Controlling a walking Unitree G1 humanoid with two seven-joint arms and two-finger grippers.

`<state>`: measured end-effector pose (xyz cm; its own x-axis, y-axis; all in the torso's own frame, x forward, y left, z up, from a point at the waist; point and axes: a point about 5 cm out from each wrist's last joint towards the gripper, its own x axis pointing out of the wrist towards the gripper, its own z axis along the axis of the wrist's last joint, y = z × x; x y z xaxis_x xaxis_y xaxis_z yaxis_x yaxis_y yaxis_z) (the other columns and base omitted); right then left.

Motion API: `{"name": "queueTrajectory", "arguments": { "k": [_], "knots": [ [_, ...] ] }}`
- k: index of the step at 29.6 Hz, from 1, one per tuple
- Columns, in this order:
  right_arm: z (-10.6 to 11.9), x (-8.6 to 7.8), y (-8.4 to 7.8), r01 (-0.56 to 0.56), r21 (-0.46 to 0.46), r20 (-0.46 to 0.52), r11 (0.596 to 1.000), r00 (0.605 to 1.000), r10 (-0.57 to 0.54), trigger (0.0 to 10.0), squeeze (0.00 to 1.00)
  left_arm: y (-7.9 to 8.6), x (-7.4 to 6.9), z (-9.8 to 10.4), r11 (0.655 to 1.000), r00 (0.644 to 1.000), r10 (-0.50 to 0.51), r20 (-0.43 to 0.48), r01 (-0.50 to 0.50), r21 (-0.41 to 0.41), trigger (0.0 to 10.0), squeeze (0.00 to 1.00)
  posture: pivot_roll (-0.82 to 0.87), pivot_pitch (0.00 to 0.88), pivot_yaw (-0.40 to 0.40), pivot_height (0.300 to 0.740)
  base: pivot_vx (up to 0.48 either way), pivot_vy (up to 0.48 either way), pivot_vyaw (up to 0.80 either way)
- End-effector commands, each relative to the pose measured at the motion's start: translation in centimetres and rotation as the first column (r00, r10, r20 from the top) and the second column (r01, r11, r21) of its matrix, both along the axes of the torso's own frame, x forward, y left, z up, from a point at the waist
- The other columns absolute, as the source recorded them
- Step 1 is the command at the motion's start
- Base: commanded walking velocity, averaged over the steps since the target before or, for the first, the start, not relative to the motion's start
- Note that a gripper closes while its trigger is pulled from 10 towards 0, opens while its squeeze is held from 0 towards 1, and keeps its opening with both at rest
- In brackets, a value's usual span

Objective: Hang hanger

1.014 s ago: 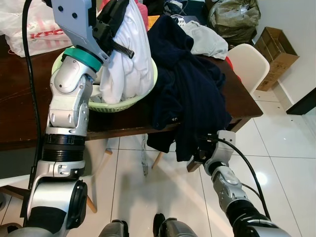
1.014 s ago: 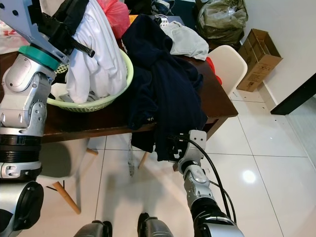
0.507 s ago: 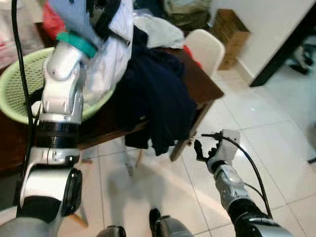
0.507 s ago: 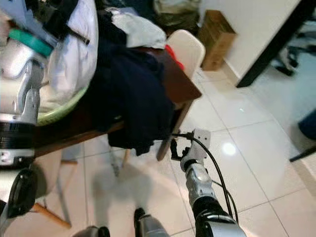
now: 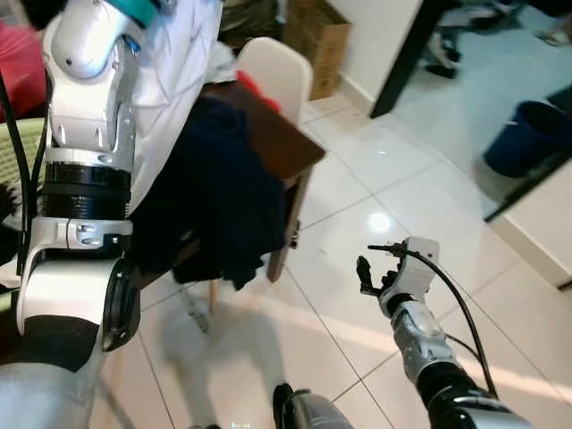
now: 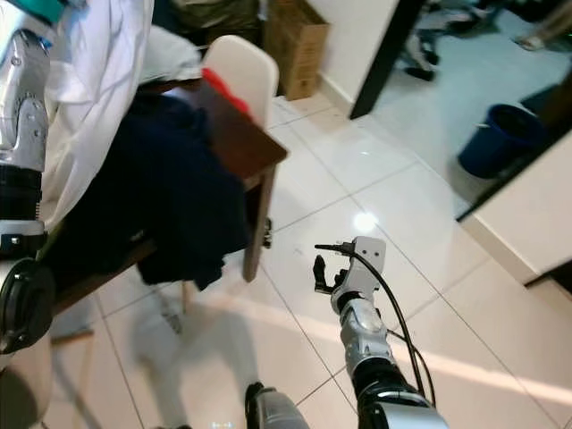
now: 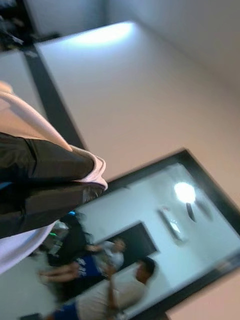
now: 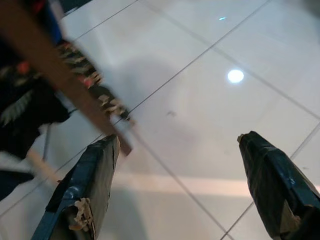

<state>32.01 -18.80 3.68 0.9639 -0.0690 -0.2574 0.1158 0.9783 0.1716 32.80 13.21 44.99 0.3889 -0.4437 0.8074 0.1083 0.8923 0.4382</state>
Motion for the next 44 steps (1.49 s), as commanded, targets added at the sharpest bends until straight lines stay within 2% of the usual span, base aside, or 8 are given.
{"name": "queueTrajectory", "arguments": {
  "k": [1, 11, 18, 29, 37, 39, 40, 44],
  "knots": [
    [-0.8, -0.6, 0.1, 0.010, 0.013, -0.029, 1.000, 1.000, -0.009, 10.0, 0.00, -0.1, -0.5, 0.4, 1.000, 0.999, -0.004, 0.038, 0.004, 0.013, 10.0, 0.00, 0.05, 0.089, -0.039, 0.740, 0.000, 0.000, -0.80],
    [-0.8, -0.6, 0.1, 0.018, 0.013, -0.027, 1.000, 0.999, -0.017, 10.0, 0.00, 0.1, -1.0, 2.0, 1.000, 0.995, -0.001, 0.102, 0.002, -0.011, 10.0, 0.00, 0.05, 0.090, -0.035, 0.740, 0.000, 0.000, -0.80],
    [-0.8, -0.6, 0.0, 0.022, 0.012, -0.028, 1.000, 0.999, -0.022, 10.0, 0.00, -1.9, -0.5, 1.1, 0.991, 0.991, -0.123, 0.046, 0.119, 0.068, 10.0, 0.00, 0.05, 0.089, -0.032, 0.740, 0.000, 0.000, -0.80],
    [-0.8, -0.7, -0.3, 0.036, 0.009, -0.029, 0.999, 0.999, -0.035, 10.0, 0.00, -6.3, 1.5, -3.8, 0.926, 0.915, -0.347, -0.207, 0.369, 0.078, 10.0, 0.00, 0.05, 0.089, -0.024, 0.740, 0.000, 0.000, -0.80],
    [-1.0, -0.9, -0.6, 0.043, 0.004, -0.033, 0.999, 0.999, -0.043, 10.0, 0.00, -6.4, 4.1, -8.5, 0.955, 0.877, -0.272, -0.397, 0.296, -0.001, 10.0, 0.00, 0.04, 0.089, -0.018, 0.740, 0.000, 0.000, -0.80],
    [-1.0, -1.0, -0.6, 0.045, 0.005, -0.032, 0.999, 0.998, -0.045, 10.0, 0.00, -5.4, 5.9, -11.3, 0.983, 0.827, -0.162, -0.539, 0.181, -0.018, 10.0, 0.00, 0.04, 0.089, -0.015, 0.740, 0.000, 0.000, -0.80],
    [-1.1, -1.0, -0.6, 0.046, 0.005, -0.031, 0.999, 0.998, -0.046, 10.0, 0.00, -3.5, 7.1, -16.1, 0.999, 0.721, -0.035, -0.692, 0.042, -0.007, 10.0, 0.00, 0.03, 0.090, -0.010, 0.740, 0.000, 0.000, -0.80],
    [-1.1, -1.0, -0.6, 0.047, 0.004, -0.031, 0.999, 0.998, -0.047, 10.0, 0.00, -1.9, 7.2, -20.1, 0.999, 0.620, 0.021, -0.784, -0.049, -0.012, 10.0, 0.00, 0.03, 0.092, -0.007, 0.740, 0.000, 0.000, -0.80]
  ]
}}
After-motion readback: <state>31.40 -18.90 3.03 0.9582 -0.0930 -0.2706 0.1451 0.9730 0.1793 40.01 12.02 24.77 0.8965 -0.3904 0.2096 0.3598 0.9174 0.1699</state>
